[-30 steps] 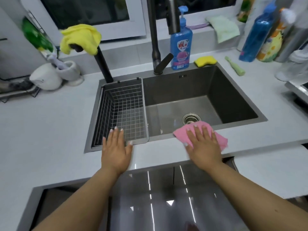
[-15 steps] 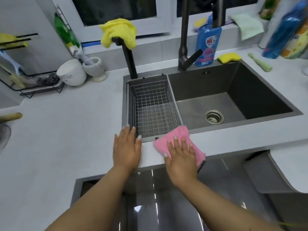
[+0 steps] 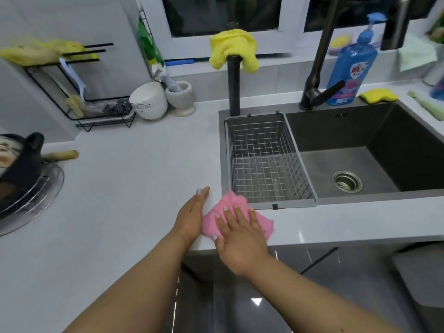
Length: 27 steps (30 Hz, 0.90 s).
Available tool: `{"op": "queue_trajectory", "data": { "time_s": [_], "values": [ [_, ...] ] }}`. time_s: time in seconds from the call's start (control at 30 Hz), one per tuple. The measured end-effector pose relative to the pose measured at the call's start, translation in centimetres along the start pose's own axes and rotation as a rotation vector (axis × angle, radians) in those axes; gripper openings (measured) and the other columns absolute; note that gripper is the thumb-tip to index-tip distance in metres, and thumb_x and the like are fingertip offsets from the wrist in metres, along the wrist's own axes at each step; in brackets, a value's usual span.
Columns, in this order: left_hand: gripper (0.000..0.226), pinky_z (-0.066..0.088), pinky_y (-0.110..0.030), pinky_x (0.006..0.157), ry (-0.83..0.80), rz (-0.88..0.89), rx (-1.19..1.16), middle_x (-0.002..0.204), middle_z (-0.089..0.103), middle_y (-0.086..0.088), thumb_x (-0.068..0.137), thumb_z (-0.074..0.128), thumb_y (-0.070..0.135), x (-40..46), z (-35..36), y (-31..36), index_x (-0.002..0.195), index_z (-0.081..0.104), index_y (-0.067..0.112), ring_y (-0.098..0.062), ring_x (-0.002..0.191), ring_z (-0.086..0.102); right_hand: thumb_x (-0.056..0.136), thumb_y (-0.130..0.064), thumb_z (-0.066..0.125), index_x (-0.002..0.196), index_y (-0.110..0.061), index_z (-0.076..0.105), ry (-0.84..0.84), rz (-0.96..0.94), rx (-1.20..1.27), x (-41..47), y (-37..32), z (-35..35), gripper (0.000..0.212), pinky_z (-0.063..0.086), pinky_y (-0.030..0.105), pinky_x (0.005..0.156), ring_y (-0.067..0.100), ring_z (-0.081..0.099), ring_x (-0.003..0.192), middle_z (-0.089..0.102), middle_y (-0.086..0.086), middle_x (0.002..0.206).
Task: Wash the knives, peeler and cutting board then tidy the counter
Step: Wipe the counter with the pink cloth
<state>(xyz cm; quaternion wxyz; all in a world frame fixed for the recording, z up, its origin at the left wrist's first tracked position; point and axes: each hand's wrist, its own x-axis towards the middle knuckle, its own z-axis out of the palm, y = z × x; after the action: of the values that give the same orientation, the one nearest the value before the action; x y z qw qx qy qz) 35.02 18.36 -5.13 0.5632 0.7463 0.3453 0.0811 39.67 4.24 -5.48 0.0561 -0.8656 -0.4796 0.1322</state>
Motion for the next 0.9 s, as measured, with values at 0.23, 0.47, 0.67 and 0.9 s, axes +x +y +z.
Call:
{"op": "queue_trajectory", "data": {
  "time_s": [0.23, 0.47, 0.67, 0.9],
  "values": [
    [0.05, 0.015, -0.02, 0.11, 0.139, 0.047, 0.279, 0.145, 0.042, 0.005, 0.103, 0.016, 0.041, 1.3, -3.8, -0.7, 0.131, 0.053, 0.022, -0.012, 0.133, 0.037, 0.1, -0.043, 0.01, 0.153, -0.021, -0.005, -0.151, 0.013, -0.25, 7.3, -2.6, -1.5, 0.059, -0.022, 0.052, 0.11, 0.029, -0.017, 0.146, -0.01, 0.006, 0.16],
    [0.055, -0.002, -0.033, 0.12, 0.229, 0.061, 0.579, 0.156, 0.027, -0.001, 0.103, 0.013, 0.04, 5.1, -7.5, -1.9, 0.148, 0.034, 0.016, -0.013, 0.147, 0.013, 0.1, -0.046, 0.01, 0.15, -0.025, -0.014, -0.191, 0.06, -0.278, 13.7, -2.4, -2.0, 0.059, -0.019, 0.054, 0.111, 0.033, -0.021, 0.144, -0.02, 0.008, 0.158],
    [0.06, -0.012, -0.039, 0.118, 0.287, -0.057, 0.804, 0.161, 0.012, 0.004, 0.099, 0.008, 0.048, 9.2, -10.3, -2.3, 0.152, 0.021, 0.024, -0.01, 0.148, -0.001, 0.1, -0.045, 0.007, 0.149, -0.022, -0.017, -0.184, 0.107, -0.244, 19.6, -2.2, -3.0, 0.06, -0.013, 0.055, 0.115, 0.037, -0.023, 0.142, -0.023, 0.012, 0.156],
    [0.064, -0.01, -0.044, 0.118, 0.3, -0.156, 0.891, 0.162, -0.001, 0.005, 0.095, 0.002, 0.055, 12.9, -12.7, -3.4, 0.153, 0.007, 0.029, -0.012, 0.148, -0.009, 0.098, -0.05, 0.007, 0.149, -0.024, -0.018, -0.163, 0.031, -0.2, 26.5, -0.2, -4.7, 0.062, -0.008, 0.053, 0.117, 0.034, -0.024, 0.142, -0.023, 0.01, 0.156]
  ]
}}
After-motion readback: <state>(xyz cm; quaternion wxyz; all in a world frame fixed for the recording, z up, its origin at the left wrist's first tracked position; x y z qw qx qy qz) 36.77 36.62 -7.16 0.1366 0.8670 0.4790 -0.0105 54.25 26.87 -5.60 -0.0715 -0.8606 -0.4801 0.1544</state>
